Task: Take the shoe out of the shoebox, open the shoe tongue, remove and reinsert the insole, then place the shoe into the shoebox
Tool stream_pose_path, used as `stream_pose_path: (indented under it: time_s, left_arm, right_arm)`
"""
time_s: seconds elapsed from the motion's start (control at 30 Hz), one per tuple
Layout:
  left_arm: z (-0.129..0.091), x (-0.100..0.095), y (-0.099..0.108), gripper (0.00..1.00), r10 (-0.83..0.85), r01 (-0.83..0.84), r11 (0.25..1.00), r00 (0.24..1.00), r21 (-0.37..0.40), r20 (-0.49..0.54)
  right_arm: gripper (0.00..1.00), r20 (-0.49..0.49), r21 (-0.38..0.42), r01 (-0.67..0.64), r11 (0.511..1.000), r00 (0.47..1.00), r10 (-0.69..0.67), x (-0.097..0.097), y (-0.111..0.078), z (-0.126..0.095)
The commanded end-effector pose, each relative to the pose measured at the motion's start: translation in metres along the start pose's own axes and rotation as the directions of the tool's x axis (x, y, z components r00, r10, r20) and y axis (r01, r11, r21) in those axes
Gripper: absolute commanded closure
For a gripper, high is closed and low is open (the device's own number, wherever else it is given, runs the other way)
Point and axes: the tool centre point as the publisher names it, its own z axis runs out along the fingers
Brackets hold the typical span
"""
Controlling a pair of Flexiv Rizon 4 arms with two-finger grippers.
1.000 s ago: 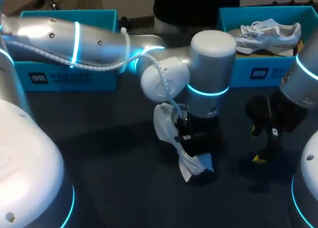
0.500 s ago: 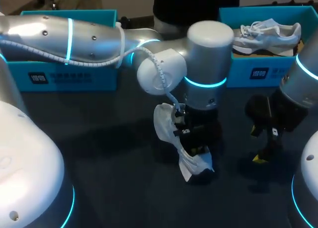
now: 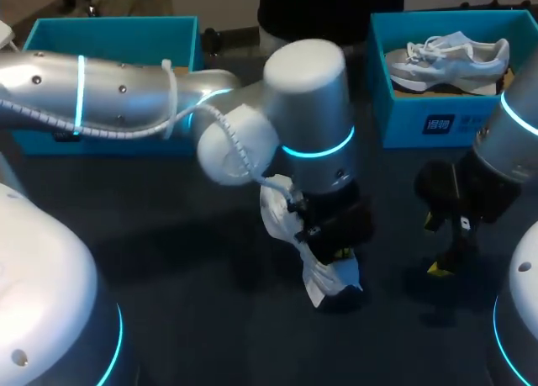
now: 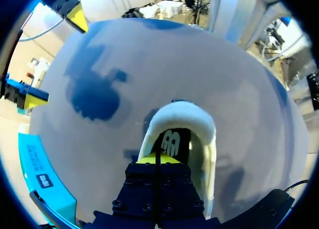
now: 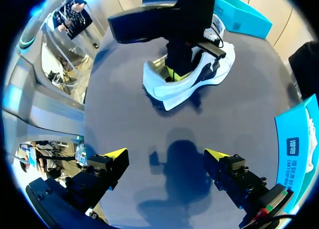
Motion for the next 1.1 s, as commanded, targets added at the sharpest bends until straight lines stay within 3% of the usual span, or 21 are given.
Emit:
stream_pose_path:
  time_s: [0.03,0.33,0.63,0.83,1.1]
  left_arm:
    - [0.008,0.001,0.011,1.00,-0.002,0.002,1.000,0.996,0.000,0.093]
    - [0.019,-0.005,0.014,1.00,0.021,-0.019,0.999,0.998,-0.038,0.064]
    - [0.035,0.010,0.031,1.00,0.057,-0.064,0.994,0.996,-0.090,-0.074]
    - [0.034,0.033,0.041,1.00,0.108,-0.134,0.988,0.957,-0.081,-0.271]
    - [0.031,0.038,0.059,1.00,0.106,-0.155,0.981,0.934,-0.119,-0.340]
  right_arm:
    - [0.00,0.001,0.001,0.000,1.000,1.000,0.000,0.000,0.000,0.001]
    - [0.00,0.001,0.001,0.000,1.000,1.000,0.000,0.000,0.000,0.001]
    - [0.00,0.001,0.001,0.000,1.000,1.000,0.000,0.000,0.000,0.001]
    - [0.00,0.001,0.001,0.000,1.000,1.000,0.000,0.000,0.000,0.001]
    - [0.00,0.001,0.001,0.000,1.000,1.000,0.000,0.000,0.000,0.001]
